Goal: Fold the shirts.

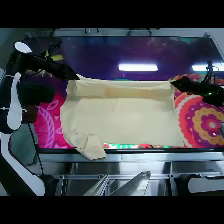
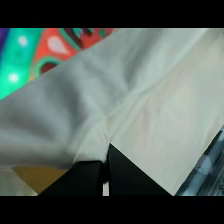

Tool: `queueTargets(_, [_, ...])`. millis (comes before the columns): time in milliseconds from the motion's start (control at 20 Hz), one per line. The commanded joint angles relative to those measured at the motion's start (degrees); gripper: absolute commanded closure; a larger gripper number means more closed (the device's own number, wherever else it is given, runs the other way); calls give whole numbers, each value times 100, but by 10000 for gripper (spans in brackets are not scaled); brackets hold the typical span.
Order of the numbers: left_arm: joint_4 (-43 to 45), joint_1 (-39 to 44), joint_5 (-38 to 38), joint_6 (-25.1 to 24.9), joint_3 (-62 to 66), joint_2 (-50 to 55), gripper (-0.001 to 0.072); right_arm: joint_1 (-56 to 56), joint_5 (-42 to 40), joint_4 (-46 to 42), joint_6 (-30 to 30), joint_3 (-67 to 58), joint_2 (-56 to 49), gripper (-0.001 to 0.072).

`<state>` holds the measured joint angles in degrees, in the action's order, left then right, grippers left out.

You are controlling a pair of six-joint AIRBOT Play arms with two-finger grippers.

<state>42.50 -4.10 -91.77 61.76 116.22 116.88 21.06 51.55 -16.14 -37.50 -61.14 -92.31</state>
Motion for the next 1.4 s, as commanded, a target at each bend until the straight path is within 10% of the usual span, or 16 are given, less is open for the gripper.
queueTargets(0, [4, 96, -188, 328, -2, 214, 689, 39, 160, -428, 7, -11, -315, 697])
queueTargets(450, [1751, 114, -911, 1384, -4, 544, 687, 140, -7, -723, 131, -13, -704, 696])
queueTargets(1100, [1751, 280, -986, 1421, -7, 649, 689, 328, 127, -730, 177, -13, -706, 694])
queueTargets(1200, [1755, 306, -1172, 1473, -4, 688, 687, 365, 155, -796, 166, -24, -691, 468])
queueTargets(1350, [1755, 221, -1283, 1552, 0, 597, 615, 570, 684, -1366, -22, -208, -662, 413])
